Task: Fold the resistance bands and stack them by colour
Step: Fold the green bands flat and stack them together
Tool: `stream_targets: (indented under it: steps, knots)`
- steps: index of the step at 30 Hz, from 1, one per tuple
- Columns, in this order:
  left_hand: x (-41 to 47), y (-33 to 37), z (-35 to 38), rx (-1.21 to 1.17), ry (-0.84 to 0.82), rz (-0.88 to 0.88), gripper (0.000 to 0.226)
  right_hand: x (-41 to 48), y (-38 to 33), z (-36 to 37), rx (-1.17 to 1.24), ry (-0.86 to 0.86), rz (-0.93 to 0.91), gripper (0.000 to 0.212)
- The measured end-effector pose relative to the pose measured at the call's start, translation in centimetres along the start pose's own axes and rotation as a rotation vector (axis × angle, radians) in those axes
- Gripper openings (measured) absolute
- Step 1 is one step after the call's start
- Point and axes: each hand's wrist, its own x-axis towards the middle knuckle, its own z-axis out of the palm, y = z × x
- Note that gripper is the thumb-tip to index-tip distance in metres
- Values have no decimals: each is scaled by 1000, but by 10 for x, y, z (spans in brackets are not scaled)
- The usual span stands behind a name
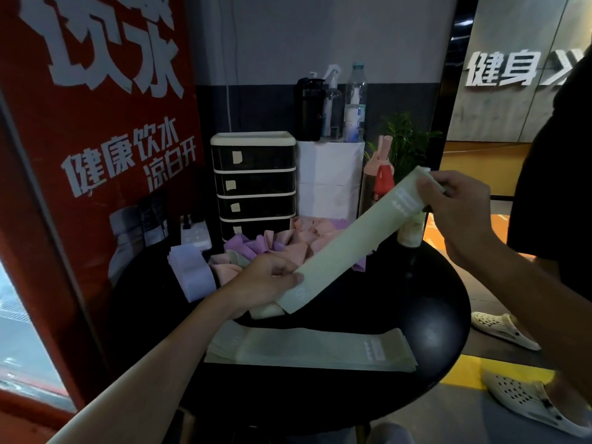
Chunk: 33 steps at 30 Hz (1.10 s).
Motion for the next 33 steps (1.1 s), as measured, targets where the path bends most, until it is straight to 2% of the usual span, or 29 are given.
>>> stream_targets:
  steps: [7, 10, 14, 19, 22, 29, 33]
  knots:
    - [-20, -14, -30, -123, 197, 0, 4, -34, 33, -8, -14, -42, 179, 9]
    - [-31, -13, -42, -167, 269, -17, 13, -54, 40, -12, -43, -126, 212, 10]
    - [-50, -17, -52, -252, 366, -4, 16, -87, 44, -16, -71, -253, 184, 26]
    - [-69, -35, -47, -51, 488, 14, 19, -125, 54, -15, -157, -333, 173, 33]
    - [-80, -46, -38, -20, 532, -17, 18, -140, 61, -17, -234, -363, 140, 36]
    - [-95, -61, -25, 150, 539, 6, 28, -160, 62, -23, -299, -366, 162, 33]
    - [-95, -64, -24, 262, 527, 39, 25, -164, 63, -22, -303, -369, 178, 30]
